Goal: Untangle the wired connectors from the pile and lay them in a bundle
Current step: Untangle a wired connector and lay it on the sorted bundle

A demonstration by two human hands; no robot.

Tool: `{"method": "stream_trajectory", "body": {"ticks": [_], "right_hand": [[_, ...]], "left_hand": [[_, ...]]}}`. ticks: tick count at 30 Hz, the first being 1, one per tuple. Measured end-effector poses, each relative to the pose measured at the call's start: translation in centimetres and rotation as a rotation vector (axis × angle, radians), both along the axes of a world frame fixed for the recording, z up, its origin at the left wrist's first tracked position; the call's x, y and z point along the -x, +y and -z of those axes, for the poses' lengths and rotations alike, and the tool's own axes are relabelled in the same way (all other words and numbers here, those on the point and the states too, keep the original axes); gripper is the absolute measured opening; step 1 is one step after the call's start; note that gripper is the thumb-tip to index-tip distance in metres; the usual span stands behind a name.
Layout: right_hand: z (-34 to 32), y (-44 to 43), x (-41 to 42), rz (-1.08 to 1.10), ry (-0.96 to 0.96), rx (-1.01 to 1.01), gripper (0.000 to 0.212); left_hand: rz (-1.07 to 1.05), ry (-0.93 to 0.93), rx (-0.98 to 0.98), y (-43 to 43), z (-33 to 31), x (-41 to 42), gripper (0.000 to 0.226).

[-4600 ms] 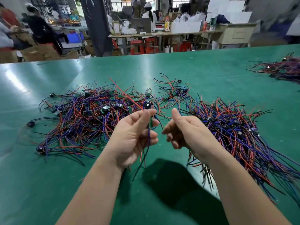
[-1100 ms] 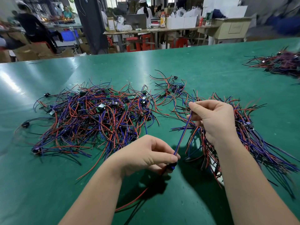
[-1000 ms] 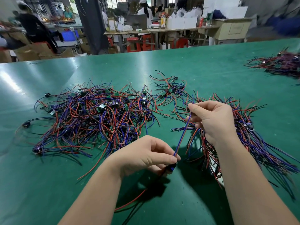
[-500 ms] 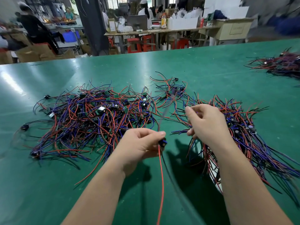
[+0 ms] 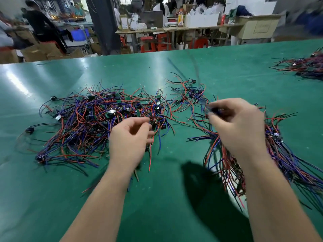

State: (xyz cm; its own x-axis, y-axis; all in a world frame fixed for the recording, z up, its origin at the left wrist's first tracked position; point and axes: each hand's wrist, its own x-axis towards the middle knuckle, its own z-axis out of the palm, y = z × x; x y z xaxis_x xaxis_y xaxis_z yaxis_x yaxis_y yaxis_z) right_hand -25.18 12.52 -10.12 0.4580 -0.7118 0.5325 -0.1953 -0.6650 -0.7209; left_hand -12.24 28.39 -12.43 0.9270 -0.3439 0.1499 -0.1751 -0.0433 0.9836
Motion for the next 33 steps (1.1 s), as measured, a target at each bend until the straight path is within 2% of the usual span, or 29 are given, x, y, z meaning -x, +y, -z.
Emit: {"method": "stream_trajectory", "body": {"ticks": [2, 3, 4, 7, 9, 13, 16, 18, 21, 23, 25, 27, 28, 30, 33], "right_hand": [[-0.3, -1.4, 1.2, 0.249, 0.021, 0.074, 0.018], [-0.4, -2.0, 1.6, 0.328, 0.060, 0.069, 0.020], [-0.4, -2.3, 1.7, 0.372, 0.116, 0.050, 0.024], [-0.3, -2.1, 1.6, 0.370, 0.211, 0.018, 0.034], [-0.5, -1.4, 1.4, 0.310, 0.150, 0.048, 0.032], [-0.7, -0.1, 0.7, 0.183, 0.062, 0.093, 0.023], [-0.2, 1.0, 0.0, 0.091, 0.068, 0.065, 0.019], [0.2, 1.5, -0.5, 0.011, 0.044, -0.039, 0.016], [0.6, 2.3, -1.4, -0.219, -0.017, -0.462, 0.014], [0.8, 3.0, -2.0, -0.412, -0.032, -0.767, 0.016], [1.0, 3.4, -2.3, -0.528, -0.067, -0.876, 0.019], [0.9, 3.6, -2.3, -0.554, -0.150, -0.853, 0.015], [0.9, 3.5, -2.3, -0.553, -0.182, -0.828, 0.014], [0.7, 3.5, -2.1, -0.571, -0.209, -0.809, 0.017], [0.4, 3.4, -1.7, -0.688, -0.122, -0.822, 0.021]], "left_hand": [[-0.235, -0.420, -0.302, 1.2, 0.2, -1.3, 0.013], [-0.293, -0.535, -0.449, 1.6, 0.4, -1.7, 0.019], [-0.320, -0.574, -0.600, 1.8, 0.8, -2.1, 0.028], [-0.337, -0.494, -0.973, 1.9, 1.6, -2.5, 0.046], [-0.339, -0.492, -1.044, 2.1, 1.8, -2.9, 0.040], [-0.368, -0.507, -1.061, 2.2, 1.7, -3.0, 0.019], [-0.382, -0.458, -0.958, 2.1, 1.6, -2.8, 0.018], [-0.344, -0.396, -0.696, 1.9, 1.3, -2.6, 0.015], [-0.135, -0.324, -0.205, 0.9, 0.7, -1.4, 0.014], [0.017, -0.351, -0.030, 0.5, 0.2, -0.1, 0.014], [0.130, -0.506, -0.069, 0.2, 0.1, 0.8, 0.009], [0.239, -0.659, -0.147, 0.1, 0.4, 1.2, 0.007], [0.303, -0.670, -0.165, 0.1, 0.5, 1.3, 0.007], [0.399, -0.582, -0.150, 0.0, 0.7, 1.7, 0.018], [0.368, -0.335, -0.027, -0.3, 0.5, 1.8, 0.034]]}}
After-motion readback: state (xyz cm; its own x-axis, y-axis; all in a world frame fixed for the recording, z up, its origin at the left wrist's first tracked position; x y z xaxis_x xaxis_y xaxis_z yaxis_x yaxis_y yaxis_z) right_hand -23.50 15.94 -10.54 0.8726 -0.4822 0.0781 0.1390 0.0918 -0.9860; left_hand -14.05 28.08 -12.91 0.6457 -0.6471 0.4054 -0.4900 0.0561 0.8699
